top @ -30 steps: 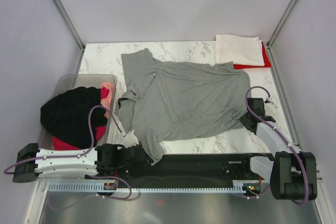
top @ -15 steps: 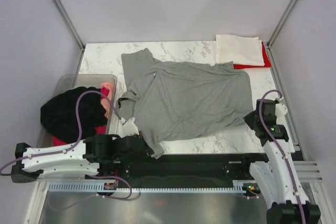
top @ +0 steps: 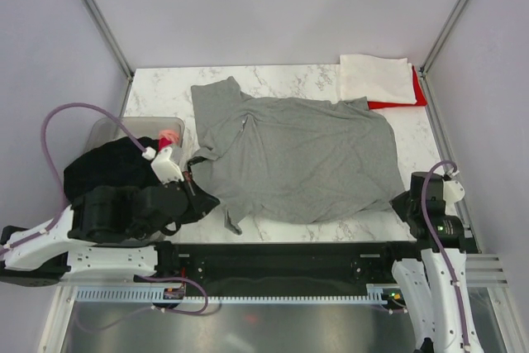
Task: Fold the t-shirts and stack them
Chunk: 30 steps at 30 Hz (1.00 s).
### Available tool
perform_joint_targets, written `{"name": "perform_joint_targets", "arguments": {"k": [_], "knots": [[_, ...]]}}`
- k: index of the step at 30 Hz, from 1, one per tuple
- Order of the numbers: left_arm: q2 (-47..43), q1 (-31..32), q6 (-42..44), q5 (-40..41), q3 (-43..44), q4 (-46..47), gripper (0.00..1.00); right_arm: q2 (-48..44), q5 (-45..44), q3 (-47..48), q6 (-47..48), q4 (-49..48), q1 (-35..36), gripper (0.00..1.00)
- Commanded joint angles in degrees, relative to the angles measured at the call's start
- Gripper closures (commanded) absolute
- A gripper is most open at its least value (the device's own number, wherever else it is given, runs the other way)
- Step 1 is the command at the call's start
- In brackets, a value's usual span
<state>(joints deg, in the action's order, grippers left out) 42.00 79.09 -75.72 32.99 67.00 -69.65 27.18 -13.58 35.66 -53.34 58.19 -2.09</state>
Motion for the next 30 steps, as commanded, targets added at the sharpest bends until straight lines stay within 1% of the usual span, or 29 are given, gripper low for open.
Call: {"name": "perform_joint_targets", "arguments": {"k": [1,6,8,9,10,11,12,13,14,15,16,17,19,20,22,23,25,26,30], "knots": [[1.5,-0.1,6.5,10.2,6.6,-6.1,0.98,-0.4,-3.2,5.0,-0.7,2.5,0.0,1.0],[5.5,-0.4,11.9,16.7,12.8,-6.2,0.98,3.8,-3.1,8.3,-0.4,1.5,0.0,1.0],[7.3,-1.2,14.8,19.1,13.4,-5.5,0.98,5.5,-3.5,9.5,0.3,0.3,0.0,1.0],[8.0,-1.8,16.7,19.3,13.2,-4.5,0.98,6.0,-3.5,9.8,0.6,-0.2,0.0,1.0],[9.1,-2.7,23.0,18.9,12.8,-2.7,0.98,6.7,-3.6,10.5,1.1,-1.3,0.0,1.0],[9.8,-5.6,26.7,17.7,12.5,2.3,0.98,8.1,-3.7,10.8,1.7,-1.9,0.0,1.0],[10.7,-7.8,30.4,13.9,11.5,4.1,0.98,8.8,-3.7,11.2,2.8,-2.4,0.0,1.0],[13.2,-10.2,35.4,11.8,11.3,5.2,0.98,10.2,-3.6,11.8,3.3,-3.5,0.0,1.0],[14.3,-16.1,37.7,9.6,11.1,6.1,0.98,11.0,-3.7,12.1,3.8,-4.0,0.0,1.0],[15.4,-18.9,40.1,4.8,10.6,8.6,0.98,11.5,-3.6,12.4,4.6,-4.7,0.0,1.0],[16.4,-21.6,44.5,2.5,10.4,10.0,0.98,12.0,-3.6,12.8,4.8,-6.2,0.0,1.0],[17.8,-25.7,46.1,-0.6,10.3,11.2,0.98,13.1,-3.6,13.0,5.1,-6.9,0.0,1.0],[19.5,-29.1,50.2,-3.2,10.9,14.9,0.98,15.3,-3.9,13.5,5.8,-8.9,0.0,1.0],[21.6,-32.0,51.2,-4.8,11.3,15.7,0.98,16.3,-4.3,13.7,5.9,-9.5,0.0,1.0],[24.0,-35.0,53.8,-6.2,13.1,17.1,0.98,19.9,-4.3,14.3,6.5,-11.6,0.0,1.0],[25.4,-37.7,54.7,-6.8,13.8,17.4,0.98,21.1,-4.3,14.4,6.8,-12.3,0.0,1.0],[29.4,-40.3,57.2,-7.4,15.9,19.0,0.98,24.8,-4.0,15.0,7.6,-14.8,0.0,1.0],[30.5,-42.9,57.9,-8.1,16.5,19.6,0.98,26.1,-4.2,15.1,7.8,-15.4,-0.1,1.0],[37.9,-49.1,61.3,-10.5,21.8,22.4,0.98,32.6,-4.3,16.7,8.7,-19.0,-0.2,1.0]]}}
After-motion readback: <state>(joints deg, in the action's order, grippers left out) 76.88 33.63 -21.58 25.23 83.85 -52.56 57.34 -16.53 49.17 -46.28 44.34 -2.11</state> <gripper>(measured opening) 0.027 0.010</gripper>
